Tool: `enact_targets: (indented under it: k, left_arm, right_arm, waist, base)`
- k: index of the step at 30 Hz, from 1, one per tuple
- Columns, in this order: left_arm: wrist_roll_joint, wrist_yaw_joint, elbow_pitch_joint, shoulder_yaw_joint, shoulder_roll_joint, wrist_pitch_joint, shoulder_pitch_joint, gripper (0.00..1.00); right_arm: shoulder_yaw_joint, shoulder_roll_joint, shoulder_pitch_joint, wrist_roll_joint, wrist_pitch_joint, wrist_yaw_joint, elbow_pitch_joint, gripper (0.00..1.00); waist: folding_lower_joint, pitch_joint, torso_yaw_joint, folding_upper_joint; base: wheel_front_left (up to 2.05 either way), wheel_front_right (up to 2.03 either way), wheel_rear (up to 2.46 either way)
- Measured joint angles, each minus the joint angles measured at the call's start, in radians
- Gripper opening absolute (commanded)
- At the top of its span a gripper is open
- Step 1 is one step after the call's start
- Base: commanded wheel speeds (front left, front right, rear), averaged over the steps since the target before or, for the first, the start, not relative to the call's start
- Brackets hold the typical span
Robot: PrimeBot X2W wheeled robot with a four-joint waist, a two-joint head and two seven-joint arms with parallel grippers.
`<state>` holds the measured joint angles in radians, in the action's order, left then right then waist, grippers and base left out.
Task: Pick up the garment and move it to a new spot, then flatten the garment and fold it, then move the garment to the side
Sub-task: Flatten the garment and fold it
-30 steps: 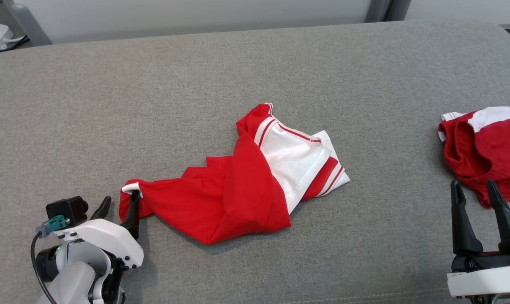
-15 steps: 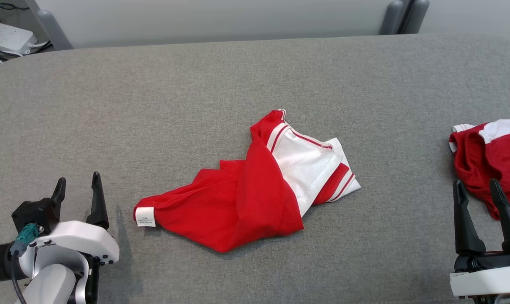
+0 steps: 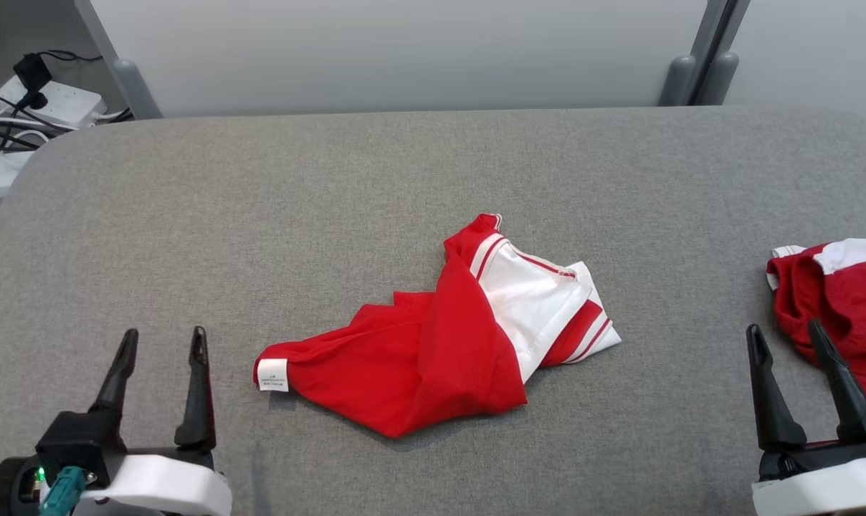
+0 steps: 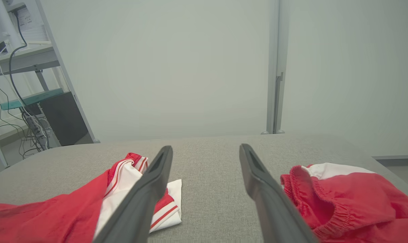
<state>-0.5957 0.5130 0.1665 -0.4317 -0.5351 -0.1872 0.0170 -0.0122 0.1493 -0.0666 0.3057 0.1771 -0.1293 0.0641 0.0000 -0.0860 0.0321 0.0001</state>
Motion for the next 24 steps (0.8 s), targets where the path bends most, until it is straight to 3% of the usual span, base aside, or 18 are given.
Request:
enact_targets:
  k: [11, 24]
  left_arm:
    - [0.014, 0.050, 0.085, -0.045, -0.009, 0.043, -0.098, 1.00]
    - [0.004, 0.052, 0.091, -0.039, -0.017, 0.055, -0.113, 1.00]
  right_arm:
    - [0.012, -0.006, -0.056, -0.006, -0.006, 0.000, -0.013, 1.00]
    - [0.012, -0.018, -0.066, -0.006, -0.011, 0.000, -0.011, 1.00]
  waist:
    - [0.0000, 0.059, -0.003, 0.0000]
    - [0.0000, 0.078, -0.007, 0.0000]
  base:
    - [0.00, 0.00, 0.00]
    - [0.00, 0.00, 0.00]
